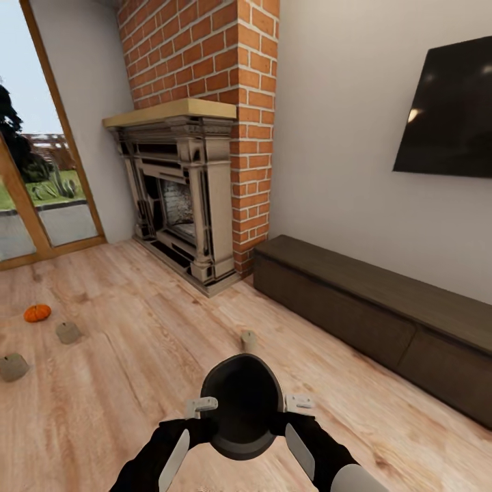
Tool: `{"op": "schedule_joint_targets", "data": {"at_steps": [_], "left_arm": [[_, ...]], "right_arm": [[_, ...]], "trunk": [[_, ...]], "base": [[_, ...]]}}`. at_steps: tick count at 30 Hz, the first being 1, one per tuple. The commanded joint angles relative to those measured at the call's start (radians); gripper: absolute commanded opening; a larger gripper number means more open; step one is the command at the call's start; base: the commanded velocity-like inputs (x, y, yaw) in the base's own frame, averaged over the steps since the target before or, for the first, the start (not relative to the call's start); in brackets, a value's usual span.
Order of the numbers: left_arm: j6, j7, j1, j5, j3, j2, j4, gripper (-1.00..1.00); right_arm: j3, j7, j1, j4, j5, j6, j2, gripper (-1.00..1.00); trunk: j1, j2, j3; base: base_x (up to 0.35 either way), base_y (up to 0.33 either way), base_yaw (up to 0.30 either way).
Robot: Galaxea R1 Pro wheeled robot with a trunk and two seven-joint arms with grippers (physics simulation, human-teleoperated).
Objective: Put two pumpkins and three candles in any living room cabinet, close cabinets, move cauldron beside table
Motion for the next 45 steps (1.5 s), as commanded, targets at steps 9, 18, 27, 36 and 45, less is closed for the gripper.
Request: {"op": "schedule_joint_targets", "data": {"at_steps": [9,18,27,36,45], "left_arm": [[0.004,0.008,-0.001,0.008,-0.007,0.0,-0.002,-1.0],[0.005,0.008,-0.001,0.008,-0.007,0.0,-0.003,-1.0],[0.005,0.008,0.0,0.008,-0.007,0.0,-0.004,-1.0],[0.006,0.008,0.0,0.008,-0.007,0.0,-0.004,-1.0],[0.007,0.008,0.0,0.008,-0.007,0.0,-0.004,-1.0]], "right_arm": [[0.011,0.01,-0.001,-0.023,-0.028,0.002,0.0,-1.0],[0.011,0.01,-0.001,-0.023,-0.028,0.002,0.0,-1.0],[0.011,0.01,-0.001,-0.023,-0.028,0.002,0.0,-1.0],[0.011,0.01,-0.001,-0.025,-0.028,0.002,0.0,-1.0],[0.011,0.01,-0.001,-0.024,-0.028,0.002,0.0,-1.0]], "trunk": [[0.0,-0.001,-0.001],[0.0,-0.001,-0.001],[0.0,-0.001,-0.001],[0.0,-0.001,-0.001],[0.0,-0.001,-0.001]], "base": [[-0.005,0.0,0.291],[0.0,0.0,0.291],[0.0,-0.03,0.291],[0.0,-0.176,0.291],[0.0,-0.203,0.291]]}}
